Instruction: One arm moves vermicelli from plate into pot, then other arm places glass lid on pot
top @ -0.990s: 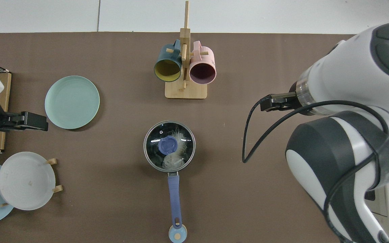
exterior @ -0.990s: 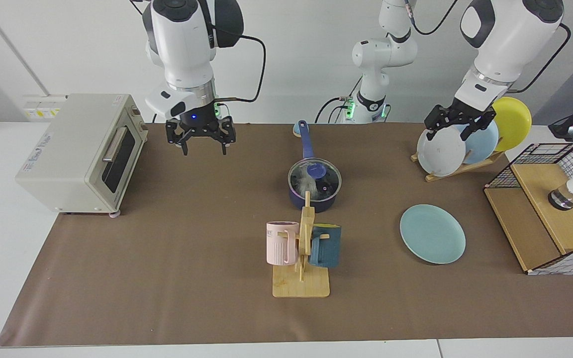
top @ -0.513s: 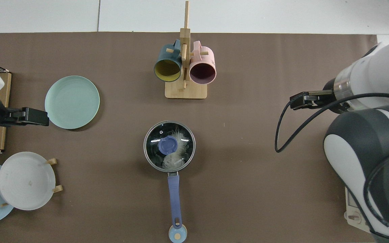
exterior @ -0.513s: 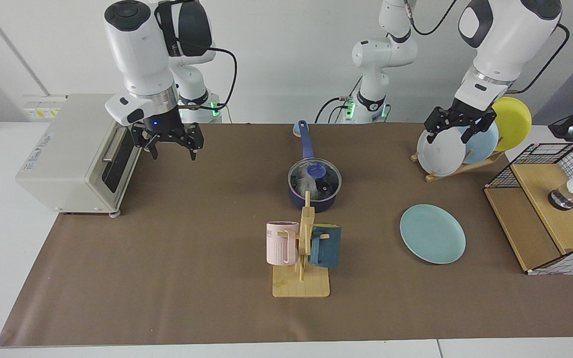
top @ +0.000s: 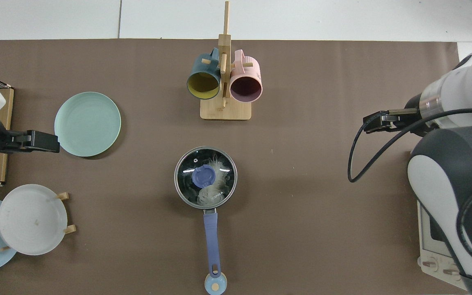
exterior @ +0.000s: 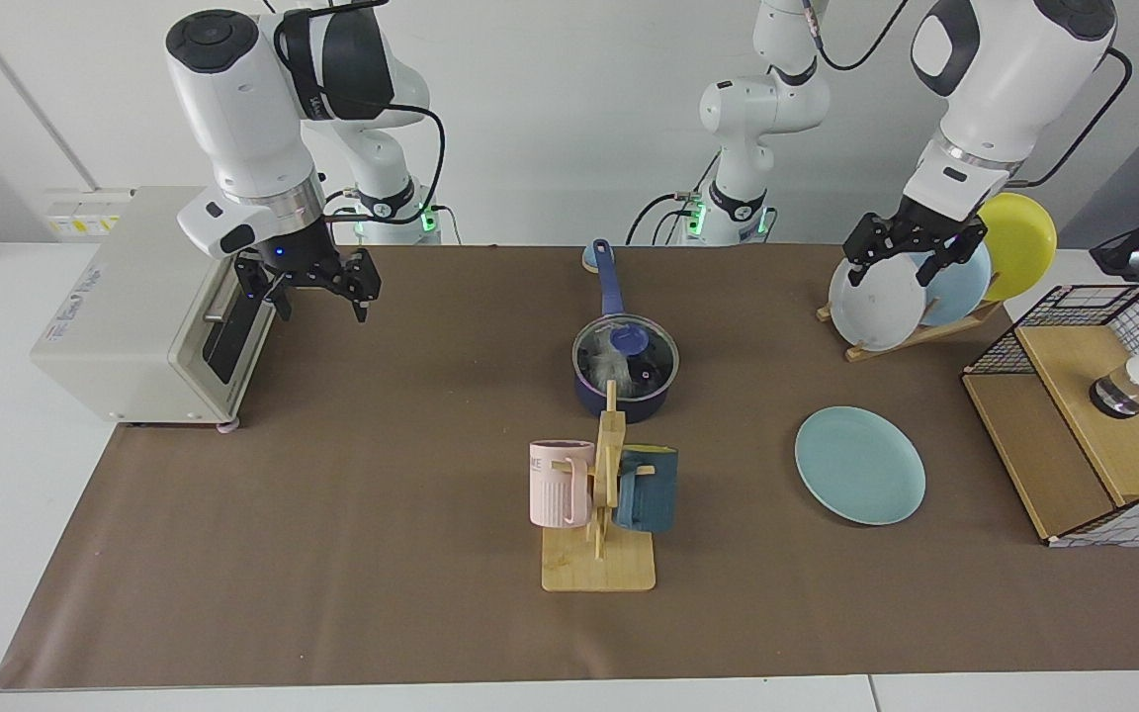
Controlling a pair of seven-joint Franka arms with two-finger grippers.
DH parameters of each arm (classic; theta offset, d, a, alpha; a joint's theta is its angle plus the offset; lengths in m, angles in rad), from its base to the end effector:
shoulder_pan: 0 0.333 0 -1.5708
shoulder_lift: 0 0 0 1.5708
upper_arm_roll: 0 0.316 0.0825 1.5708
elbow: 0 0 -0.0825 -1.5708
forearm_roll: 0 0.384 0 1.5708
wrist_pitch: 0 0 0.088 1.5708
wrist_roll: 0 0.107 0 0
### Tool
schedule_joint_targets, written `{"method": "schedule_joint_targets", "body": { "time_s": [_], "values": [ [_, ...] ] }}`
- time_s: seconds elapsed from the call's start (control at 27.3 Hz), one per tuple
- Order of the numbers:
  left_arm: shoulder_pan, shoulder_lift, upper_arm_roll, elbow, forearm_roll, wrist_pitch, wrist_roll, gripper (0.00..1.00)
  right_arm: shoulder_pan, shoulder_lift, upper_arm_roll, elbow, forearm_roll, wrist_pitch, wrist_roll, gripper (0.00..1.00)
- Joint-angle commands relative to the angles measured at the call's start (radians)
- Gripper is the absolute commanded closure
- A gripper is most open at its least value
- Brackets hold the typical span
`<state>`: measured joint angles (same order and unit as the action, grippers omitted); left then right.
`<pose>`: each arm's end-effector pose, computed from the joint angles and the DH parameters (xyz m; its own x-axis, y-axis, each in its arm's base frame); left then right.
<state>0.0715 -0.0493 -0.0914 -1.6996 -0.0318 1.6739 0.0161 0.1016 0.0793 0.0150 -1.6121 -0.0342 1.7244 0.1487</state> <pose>0.5465 -0.0151 0.5995 0.9992 -0.0327 0.0238 -0.0333 -0.9991 0.0268 0.5863 0.0652 0.5732 0.9989 -0.0270 0.0374 -0.0280 -0.9992 0.0275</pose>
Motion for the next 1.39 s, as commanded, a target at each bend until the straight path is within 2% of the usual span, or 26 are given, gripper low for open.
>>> {"method": "schedule_joint_targets", "body": {
  "time_s": [0.0, 0.29, 0.55, 0.7, 0.95, 1.36],
  "values": [
    [-0.002, 0.002, 0.001, 0.0, 0.004, 0.014, 0.01, 0.0, -0.005, -0.024, -0.003, -0.014, 0.031, -0.006, -0.028, 0.01],
    [-0.002, 0.003, 0.001, 0.0, 0.004, 0.014, 0.008, 0.0, -0.005, -0.019, -0.017, 0.066, 0.002, -0.118, -0.032, 0.01],
    [-0.004, 0.003, 0.001, 0.0, 0.004, 0.014, 0.008, 0.0, -0.011, -0.029, -0.038, 0.067, 0.022, -0.123, -0.038, 0.01],
    [-0.004, 0.003, 0.001, 0.0, 0.003, 0.015, 0.007, 0.0, -0.01, -0.033, -0.056, 0.058, 0.068, -0.123, -0.038, 0.01],
    [-0.004, 0.003, 0.001, 0.0, 0.003, 0.015, 0.007, 0.0, -0.007, -0.041, -0.072, 0.043, 0.069, -0.114, -0.049, 0.01],
    [-0.004, 0.003, -0.001, 0.0, 0.003, 0.015, 0.002, 0.0, 0.0, -0.064, -0.072, 0.07, 0.071, -0.106, -0.047, 0.01]
  ]
}}
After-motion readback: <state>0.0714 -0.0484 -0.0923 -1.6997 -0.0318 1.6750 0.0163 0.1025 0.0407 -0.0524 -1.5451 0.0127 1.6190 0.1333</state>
